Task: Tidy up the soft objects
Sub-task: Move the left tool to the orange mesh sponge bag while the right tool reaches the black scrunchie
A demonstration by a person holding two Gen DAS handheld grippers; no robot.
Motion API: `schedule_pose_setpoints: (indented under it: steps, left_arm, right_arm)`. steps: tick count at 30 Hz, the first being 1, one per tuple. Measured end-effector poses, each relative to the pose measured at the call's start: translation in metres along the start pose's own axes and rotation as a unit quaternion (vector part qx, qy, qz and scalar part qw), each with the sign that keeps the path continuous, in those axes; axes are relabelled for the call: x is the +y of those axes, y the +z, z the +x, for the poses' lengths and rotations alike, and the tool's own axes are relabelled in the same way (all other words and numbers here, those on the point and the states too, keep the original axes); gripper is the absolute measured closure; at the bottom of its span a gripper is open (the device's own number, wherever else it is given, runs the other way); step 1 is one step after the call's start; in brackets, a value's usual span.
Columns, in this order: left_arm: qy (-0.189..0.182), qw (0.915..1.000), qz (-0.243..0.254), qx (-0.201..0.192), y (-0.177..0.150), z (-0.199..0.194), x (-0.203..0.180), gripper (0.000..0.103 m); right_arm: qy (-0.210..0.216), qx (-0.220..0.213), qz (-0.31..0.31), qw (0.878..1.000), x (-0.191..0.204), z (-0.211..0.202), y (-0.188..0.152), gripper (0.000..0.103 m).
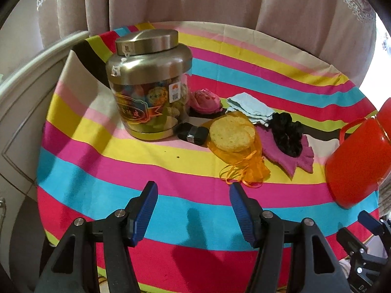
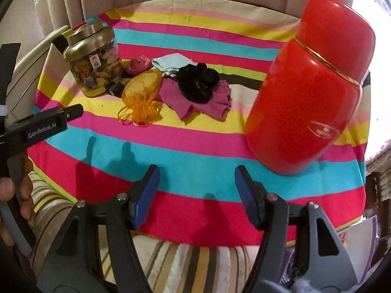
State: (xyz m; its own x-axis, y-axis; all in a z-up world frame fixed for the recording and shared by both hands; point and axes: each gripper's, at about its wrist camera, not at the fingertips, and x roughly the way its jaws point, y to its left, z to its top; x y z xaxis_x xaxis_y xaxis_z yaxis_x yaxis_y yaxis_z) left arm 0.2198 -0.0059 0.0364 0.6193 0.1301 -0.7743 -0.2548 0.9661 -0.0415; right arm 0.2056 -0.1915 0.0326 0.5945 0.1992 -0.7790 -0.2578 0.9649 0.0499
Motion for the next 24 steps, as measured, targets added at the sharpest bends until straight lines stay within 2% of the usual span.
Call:
schedule_pose_setpoints:
  steps: [5, 10, 14, 18, 22, 24]
  left_arm:
    - [-0.09, 0.995, -0.032, 0.03, 0.014, 0.022, 0.005, 0.038]
    - [-0.136, 0.989, -0.034, 0.048, 0.029, 0.044, -0.007, 0.033]
    - [-0.15, 0.9839, -0.063, 0.074, 0.041, 0.078, -0.013, 0.031]
    - [-0.145, 0.9835, -0.074, 0.078, 0.049, 0.102, -0.016, 0.02]
    - [-0.141, 0.9786, -0.106, 0.106, 0.053, 0.131, -0.017, 0.019]
    - [-0.128, 0.9823, -0.096, 0.097, 0.056, 0.133, -0.022, 0.019]
  right_arm:
    - [0.004, -0.014, 0.003, 1.0, 0.004, 0.007, 0.015, 0.036]
    - [0.011, -0.025, 0.003, 1.0, 0.008, 0.017, 0.031, 0.032]
    - [0.017, -0.029, 0.011, 0.999, 0.008, 0.028, 0.046, 0.03]
    - [0.019, -0.026, 0.025, 0.999, 0.006, 0.042, 0.059, 0.027]
    - [0.015, -0.027, 0.035, 0.999, 0.003, 0.054, 0.072, 0.026]
    - [0.009, -0.027, 0.037, 0.999, 0.003, 0.062, 0.08, 0.024]
